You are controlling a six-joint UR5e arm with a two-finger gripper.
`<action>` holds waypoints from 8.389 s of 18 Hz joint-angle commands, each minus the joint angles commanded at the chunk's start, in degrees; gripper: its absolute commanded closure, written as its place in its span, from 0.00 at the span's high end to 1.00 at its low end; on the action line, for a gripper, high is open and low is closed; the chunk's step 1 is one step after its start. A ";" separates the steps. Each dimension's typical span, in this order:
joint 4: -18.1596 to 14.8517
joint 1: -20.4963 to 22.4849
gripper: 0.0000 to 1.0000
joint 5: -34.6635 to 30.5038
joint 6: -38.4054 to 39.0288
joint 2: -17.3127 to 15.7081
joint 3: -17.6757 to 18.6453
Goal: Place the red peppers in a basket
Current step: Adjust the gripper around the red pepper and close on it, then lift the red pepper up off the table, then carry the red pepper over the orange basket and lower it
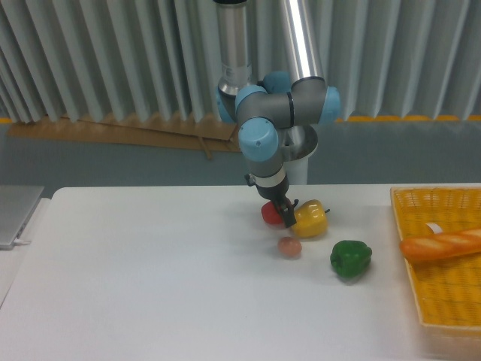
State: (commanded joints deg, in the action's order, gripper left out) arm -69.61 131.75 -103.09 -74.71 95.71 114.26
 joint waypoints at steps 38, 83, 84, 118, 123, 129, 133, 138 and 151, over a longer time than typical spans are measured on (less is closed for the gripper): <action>0.18 -0.79 0.66 -1.14 2.99 2.29 -2.02; 2.20 -1.05 0.51 -1.85 5.89 3.43 -3.69; 1.94 -1.05 0.51 -1.76 5.89 3.43 -4.39; -9.58 28.47 0.50 8.35 -57.99 -5.63 -12.13; -9.75 31.37 0.50 8.44 -63.28 -1.85 -15.81; -8.62 32.70 0.50 8.70 -63.81 0.61 -19.68; -5.45 33.31 0.50 8.70 -63.81 2.81 -20.65; -4.04 33.40 0.50 8.70 -63.28 4.92 -21.80; 1.76 33.57 0.53 8.79 -63.28 10.02 -22.67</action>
State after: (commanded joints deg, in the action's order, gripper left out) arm -67.85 165.32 -94.31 -137.99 105.73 91.58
